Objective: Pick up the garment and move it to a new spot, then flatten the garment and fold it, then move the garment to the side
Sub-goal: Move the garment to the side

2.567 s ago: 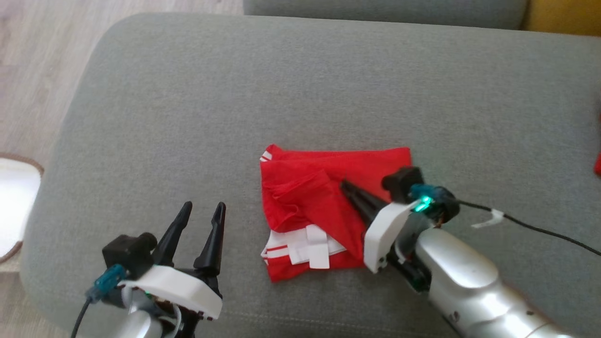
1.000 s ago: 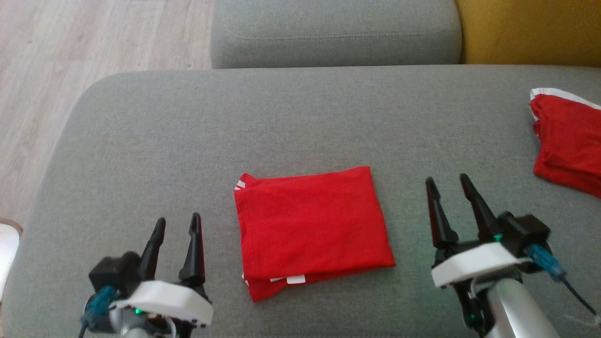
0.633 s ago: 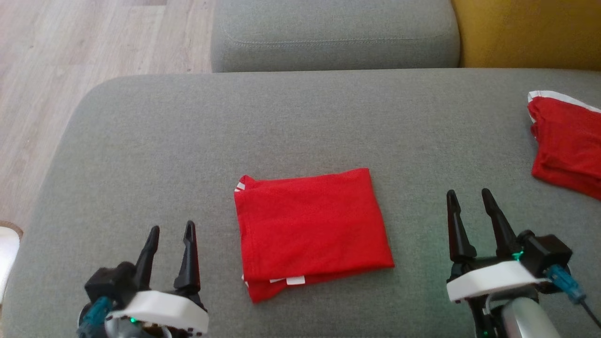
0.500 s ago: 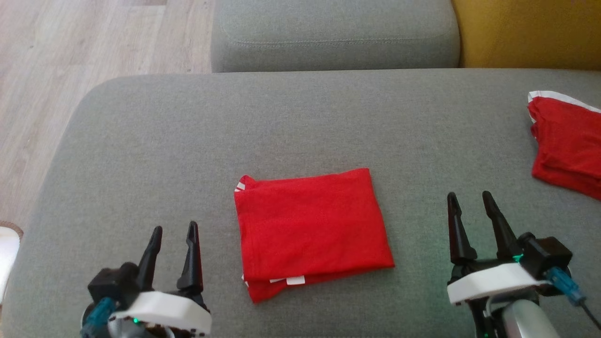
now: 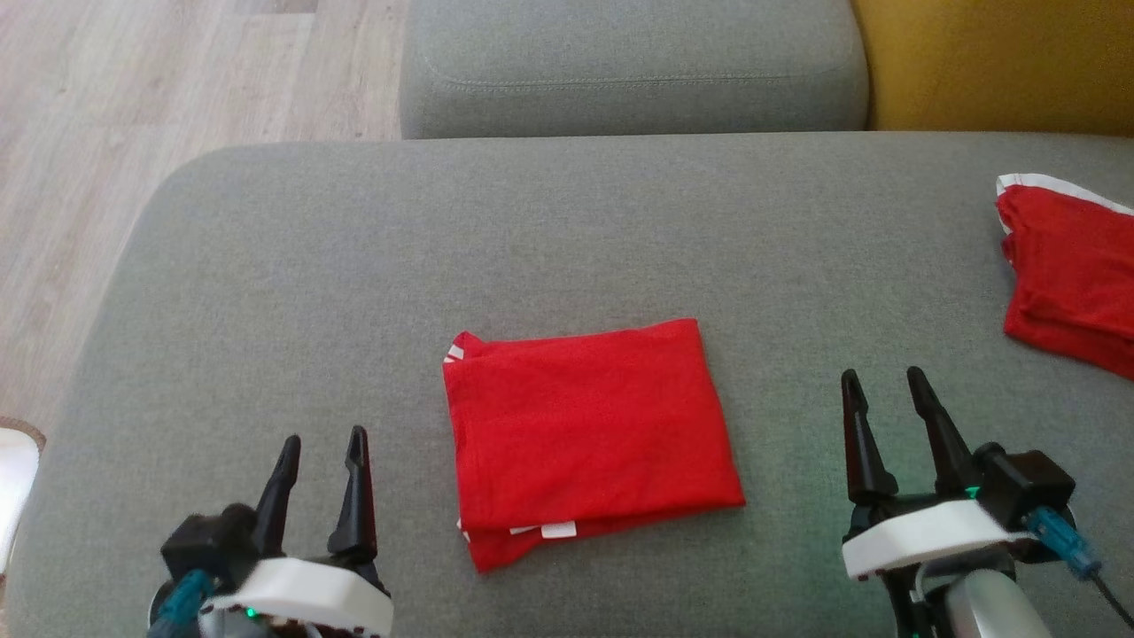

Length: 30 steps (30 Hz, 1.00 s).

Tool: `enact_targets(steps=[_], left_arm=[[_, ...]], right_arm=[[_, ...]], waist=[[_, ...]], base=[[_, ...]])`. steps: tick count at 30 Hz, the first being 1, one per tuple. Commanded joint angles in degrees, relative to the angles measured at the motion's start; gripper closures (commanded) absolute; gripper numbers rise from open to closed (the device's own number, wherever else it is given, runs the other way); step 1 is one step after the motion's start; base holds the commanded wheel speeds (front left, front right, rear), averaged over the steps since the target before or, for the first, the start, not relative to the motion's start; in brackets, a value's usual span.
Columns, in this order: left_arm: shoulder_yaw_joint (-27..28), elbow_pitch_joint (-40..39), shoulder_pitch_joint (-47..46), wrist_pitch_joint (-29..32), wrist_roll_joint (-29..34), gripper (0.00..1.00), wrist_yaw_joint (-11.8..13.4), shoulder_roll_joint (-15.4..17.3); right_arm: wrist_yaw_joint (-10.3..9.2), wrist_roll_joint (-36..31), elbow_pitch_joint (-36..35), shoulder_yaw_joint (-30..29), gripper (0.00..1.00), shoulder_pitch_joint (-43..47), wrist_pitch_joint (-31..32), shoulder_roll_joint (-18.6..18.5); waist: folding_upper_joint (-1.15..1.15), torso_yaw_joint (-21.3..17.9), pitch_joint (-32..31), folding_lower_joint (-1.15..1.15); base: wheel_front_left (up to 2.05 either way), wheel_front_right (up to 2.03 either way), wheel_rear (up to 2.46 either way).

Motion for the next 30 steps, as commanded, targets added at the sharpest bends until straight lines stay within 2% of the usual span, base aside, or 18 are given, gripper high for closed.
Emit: enact_targets(steps=[1,20,24,30], left_arm=[[2.29,-1.57,-1.74,-0.71,0.62,0.00,-0.19,-0.09],[4.15,0.22,-2.09,-0.71,2.46,0.00,-2.21,-1.71],[4.17,0.51,-2.46,-0.71,2.80,0.00,-2.55,-2.06],[4.16,0.59,-3.09,-0.71,3.14,0.00,-3.04,-2.84]], right_arm=[[0.37,-0.44,-1.53,1.25,0.00,-1.99,-0.60,-0.12],[0.37,-0.56,-0.85,1.40,0.00,-2.49,0.57,-0.12],[0.37,-0.18,0.51,1.81,0.00,-4.11,4.88,-0.12],[0.37,0.68,4.19,3.49,0.00,-9.32,16.13,-0.12]], waist=[[0.00,0.05,0.01,0.00],[0.00,0.86,0.00,0.00],[0.00,1.58,0.30,0.00],[0.00,3.49,1.29,0.00]], base=[[0.00,0.00,0.00],[0.00,0.00,0.00],[0.00,0.00,0.00],[0.00,0.00,0.00]])
